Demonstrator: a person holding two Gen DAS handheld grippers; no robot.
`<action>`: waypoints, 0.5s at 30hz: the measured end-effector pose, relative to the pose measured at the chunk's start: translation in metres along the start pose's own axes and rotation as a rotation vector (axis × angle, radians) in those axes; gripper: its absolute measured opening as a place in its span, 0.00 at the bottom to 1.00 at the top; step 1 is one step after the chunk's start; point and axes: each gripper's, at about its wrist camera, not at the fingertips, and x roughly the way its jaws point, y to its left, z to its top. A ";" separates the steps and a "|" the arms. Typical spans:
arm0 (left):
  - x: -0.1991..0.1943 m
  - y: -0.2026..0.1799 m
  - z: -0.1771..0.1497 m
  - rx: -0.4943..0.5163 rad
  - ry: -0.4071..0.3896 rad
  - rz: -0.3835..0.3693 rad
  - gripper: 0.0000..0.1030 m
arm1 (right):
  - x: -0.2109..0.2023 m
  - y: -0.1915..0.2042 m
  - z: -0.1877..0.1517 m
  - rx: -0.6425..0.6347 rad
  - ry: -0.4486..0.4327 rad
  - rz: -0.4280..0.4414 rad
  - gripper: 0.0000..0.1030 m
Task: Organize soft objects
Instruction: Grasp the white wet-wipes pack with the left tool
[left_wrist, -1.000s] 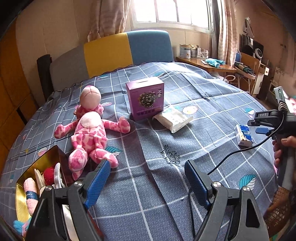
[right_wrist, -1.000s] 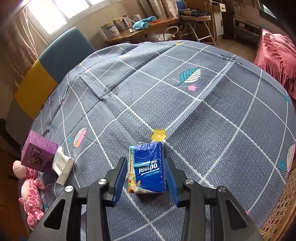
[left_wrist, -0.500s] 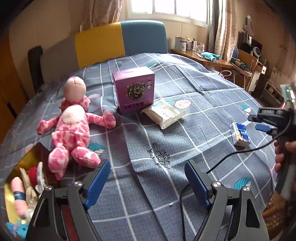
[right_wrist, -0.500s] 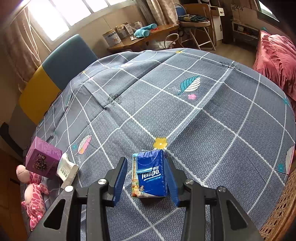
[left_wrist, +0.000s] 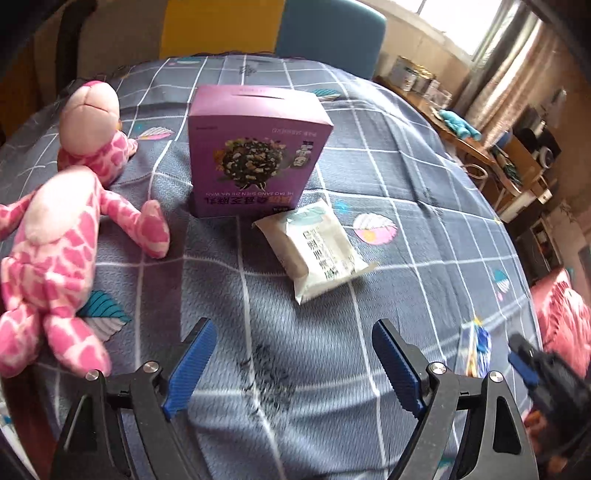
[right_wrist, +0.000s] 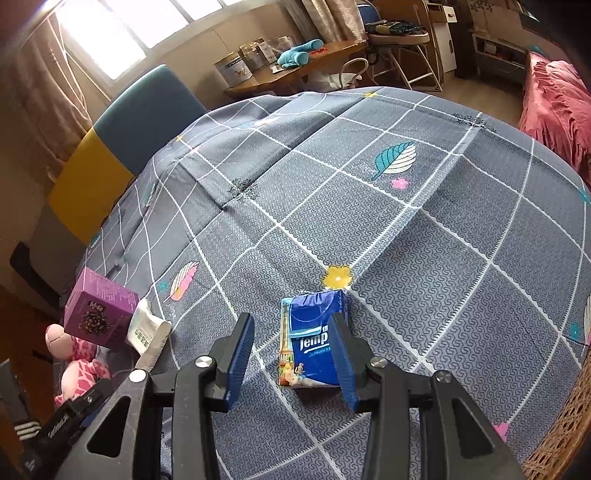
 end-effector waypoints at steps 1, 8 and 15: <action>0.006 -0.002 0.005 -0.001 0.003 0.005 0.86 | 0.001 0.000 0.000 0.003 0.007 0.008 0.40; 0.048 -0.013 0.033 -0.078 0.024 0.063 0.91 | 0.003 0.003 -0.002 -0.003 0.020 0.043 0.40; 0.073 -0.024 0.049 -0.122 0.001 0.135 0.95 | 0.006 0.005 -0.002 -0.009 0.042 0.084 0.41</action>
